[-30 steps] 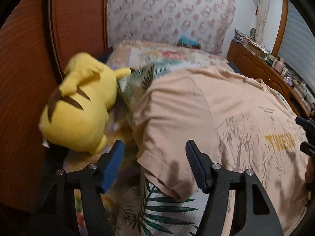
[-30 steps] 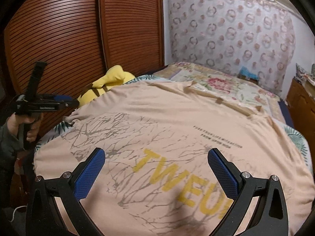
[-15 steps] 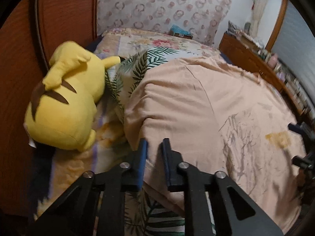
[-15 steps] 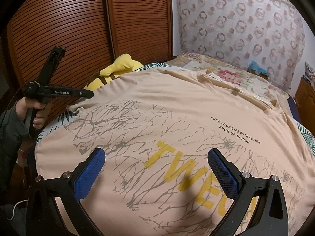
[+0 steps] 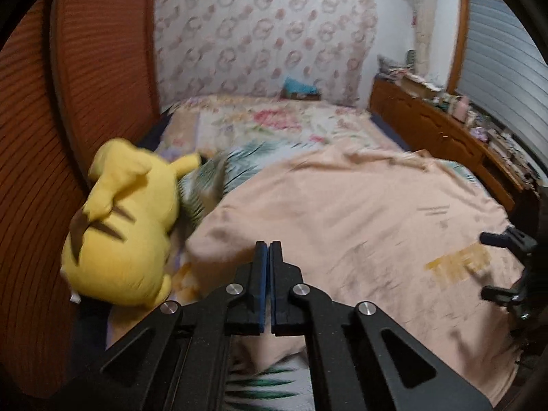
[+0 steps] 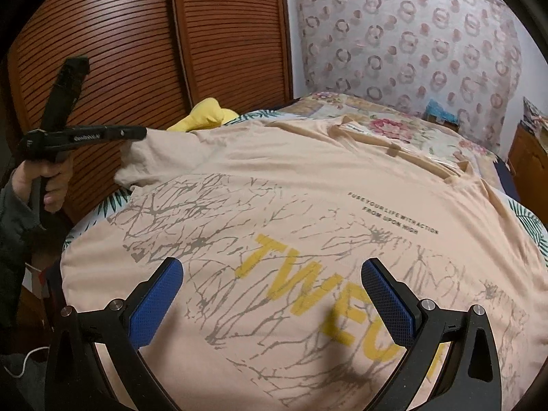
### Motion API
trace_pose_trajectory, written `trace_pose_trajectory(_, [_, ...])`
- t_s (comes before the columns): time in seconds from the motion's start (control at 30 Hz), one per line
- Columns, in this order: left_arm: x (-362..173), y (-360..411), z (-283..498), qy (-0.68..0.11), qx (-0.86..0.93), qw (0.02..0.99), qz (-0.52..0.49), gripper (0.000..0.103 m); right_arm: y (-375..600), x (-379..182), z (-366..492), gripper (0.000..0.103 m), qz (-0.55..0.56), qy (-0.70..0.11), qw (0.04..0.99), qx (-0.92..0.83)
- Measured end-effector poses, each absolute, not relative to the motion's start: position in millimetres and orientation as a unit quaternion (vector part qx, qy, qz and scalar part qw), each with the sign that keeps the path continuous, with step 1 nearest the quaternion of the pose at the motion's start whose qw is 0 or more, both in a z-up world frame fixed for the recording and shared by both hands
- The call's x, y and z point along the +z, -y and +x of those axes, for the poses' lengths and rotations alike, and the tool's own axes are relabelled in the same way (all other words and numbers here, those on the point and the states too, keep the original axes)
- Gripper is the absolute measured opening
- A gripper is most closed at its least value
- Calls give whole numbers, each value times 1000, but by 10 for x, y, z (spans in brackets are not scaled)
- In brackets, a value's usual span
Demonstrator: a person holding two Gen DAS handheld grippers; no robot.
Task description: Fold small clothes
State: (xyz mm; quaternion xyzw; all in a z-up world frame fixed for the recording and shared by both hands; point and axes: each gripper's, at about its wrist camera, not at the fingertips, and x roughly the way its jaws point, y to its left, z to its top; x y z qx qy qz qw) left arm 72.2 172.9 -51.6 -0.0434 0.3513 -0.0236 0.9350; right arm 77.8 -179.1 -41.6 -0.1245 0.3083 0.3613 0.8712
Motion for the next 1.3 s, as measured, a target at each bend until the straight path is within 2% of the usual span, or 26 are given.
trace_pose_trajectory(0.27, [-254,-1071,963,-327,-100,939,-28,2,2055,-318,729,103,-98,-293,886,346])
trace_pose_trajectory(0.53, [-311,-797,914,-328,-104,938,-28,3,2118,-438,667,103,-91,-303,888,333])
trace_pose_trajectory(0.7, [-379,-905,783,-323,-76,943,-31,41,1999,-477,700,103,-97,-317,882,334])
trace_pose_trajectory(0.8, [-433,-1017,717,-325,-68,942,-42,52,1922,-508,747,103,-113,-324,877,336])
trace_pose_trajectory(0.87, [-479,-1085,667,-326,-61,942,-47,76,1885,-531,776,103,-125,-329,873,338])
trace_pose_trajectory(0.9, [-496,-1117,638,-324,-59,943,-51,80,1841,-572,774,103,-131,-334,870,338])
trace_pose_trajectory(1.3, [-721,-1342,230,-319,-15,945,-78,80,1713,-718,1013,103,-159,-377,845,346])
